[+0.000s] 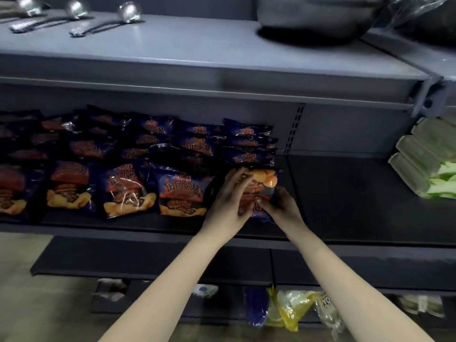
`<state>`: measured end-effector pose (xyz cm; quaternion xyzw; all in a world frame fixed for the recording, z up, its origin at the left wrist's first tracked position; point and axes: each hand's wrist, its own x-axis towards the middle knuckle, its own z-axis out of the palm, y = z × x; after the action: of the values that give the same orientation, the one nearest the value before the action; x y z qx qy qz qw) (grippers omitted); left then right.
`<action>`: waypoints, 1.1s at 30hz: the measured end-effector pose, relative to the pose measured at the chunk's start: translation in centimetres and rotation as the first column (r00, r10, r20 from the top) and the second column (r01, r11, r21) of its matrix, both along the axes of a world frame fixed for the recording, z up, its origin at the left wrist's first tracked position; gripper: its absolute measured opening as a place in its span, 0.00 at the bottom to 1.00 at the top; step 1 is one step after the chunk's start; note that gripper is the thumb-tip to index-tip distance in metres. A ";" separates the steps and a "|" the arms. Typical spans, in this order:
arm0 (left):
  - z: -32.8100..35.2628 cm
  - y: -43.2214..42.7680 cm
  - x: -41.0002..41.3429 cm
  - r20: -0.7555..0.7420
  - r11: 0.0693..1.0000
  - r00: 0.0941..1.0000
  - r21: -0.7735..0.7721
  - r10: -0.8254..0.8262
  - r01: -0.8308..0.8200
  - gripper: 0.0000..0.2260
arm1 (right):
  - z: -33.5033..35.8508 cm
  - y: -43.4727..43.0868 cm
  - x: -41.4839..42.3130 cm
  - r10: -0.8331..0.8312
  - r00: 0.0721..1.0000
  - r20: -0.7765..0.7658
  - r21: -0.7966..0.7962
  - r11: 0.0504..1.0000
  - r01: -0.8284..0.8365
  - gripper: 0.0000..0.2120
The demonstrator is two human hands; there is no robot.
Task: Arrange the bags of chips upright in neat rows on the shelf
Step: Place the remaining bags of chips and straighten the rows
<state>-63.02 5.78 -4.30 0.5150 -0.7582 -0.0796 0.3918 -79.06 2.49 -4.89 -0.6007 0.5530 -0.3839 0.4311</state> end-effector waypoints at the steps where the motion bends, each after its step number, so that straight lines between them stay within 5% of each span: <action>1: -0.9 -0.2 0.1 0.079 1.000 0.997 -0.021 0.003 -0.001 0.26 | -0.1 0.0 0.1 0.002 0.997 -0.076 -0.008 1.000 -0.003 0.09; 5: -2.4 -0.8 0.3 0.255 0.997 0.967 -0.072 0.013 0.006 0.25 | -0.1 0.0 0.1 -0.032 0.974 -0.226 -0.065 0.998 0.017 0.11; 9: -2.5 -1.1 0.5 0.286 0.996 0.958 -0.084 0.014 0.010 0.23 | -1.0 0.4 -0.1 -0.078 0.995 -0.058 -0.087 0.993 0.073 0.25; 15: -3.3 -1.1 0.2 0.244 0.996 0.970 -0.090 0.012 0.010 0.22 | -2.6 0.8 0.1 -0.174 0.983 0.066 -0.188 0.965 0.183 0.30; 22: -1.0 -1.3 0.5 0.182 0.971 0.983 -0.225 -0.036 0.078 0.22 | 1.7 -0.5 0.7 -0.274 0.956 0.105 -0.620 0.734 0.278 0.24; 26: 1.6 -0.6 2.1 0.215 0.943 0.960 -0.313 0.182 -0.109 0.22 | 3.6 -0.6 3.8 -0.218 0.976 -0.011 -0.777 0.616 0.129 0.18; 30: 1.6 0.6 5.3 0.269 0.891 0.852 -0.211 0.449 -0.402 0.26 | 2.0 0.6 7.7 -0.167 0.953 -0.252 -0.821 0.558 -0.119 0.15; 33: -0.2 1.2 8.1 0.399 0.905 0.817 -0.102 0.417 -0.412 0.29 | 0.4 2.2 9.9 -0.183 0.880 -0.437 -0.800 0.527 -0.287 0.17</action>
<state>-54.91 7.02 -4.49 0.6703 -0.6935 0.1221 0.2340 -69.12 4.67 -4.48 -0.8238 0.3640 -0.4315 -0.0518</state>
